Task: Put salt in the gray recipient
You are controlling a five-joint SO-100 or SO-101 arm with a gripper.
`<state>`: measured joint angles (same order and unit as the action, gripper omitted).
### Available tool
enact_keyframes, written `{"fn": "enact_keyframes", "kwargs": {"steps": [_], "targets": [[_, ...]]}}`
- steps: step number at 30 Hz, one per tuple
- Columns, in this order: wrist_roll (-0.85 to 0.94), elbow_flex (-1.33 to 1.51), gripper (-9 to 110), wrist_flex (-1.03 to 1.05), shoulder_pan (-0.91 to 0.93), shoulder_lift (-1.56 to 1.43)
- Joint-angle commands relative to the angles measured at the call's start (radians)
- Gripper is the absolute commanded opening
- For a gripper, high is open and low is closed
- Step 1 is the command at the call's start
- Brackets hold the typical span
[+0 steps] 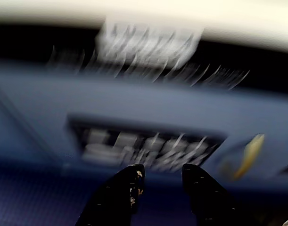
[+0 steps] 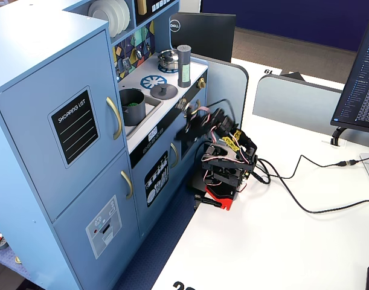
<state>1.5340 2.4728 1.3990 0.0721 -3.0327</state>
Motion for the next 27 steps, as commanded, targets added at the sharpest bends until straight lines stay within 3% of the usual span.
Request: {"fn": "enact_keyframes", "kwargs": {"steps": [1,4,7,9,14,17,27], "targets": [[-0.147,0.308,0,-0.206,-0.077,-0.064],[-0.112,0.522,0,-0.368,-0.054,-0.103],[-0.081,0.643,0,-0.405,-0.026,-0.124],[-0.156,0.644,0,-0.374,-0.038,-0.104],[-0.127,0.644,4,-0.179,-0.008,-0.181],[0.032,0.644,5,-0.072,0.014,-0.187],[0.018,0.644,6,-0.071,0.035,-0.187]]}}
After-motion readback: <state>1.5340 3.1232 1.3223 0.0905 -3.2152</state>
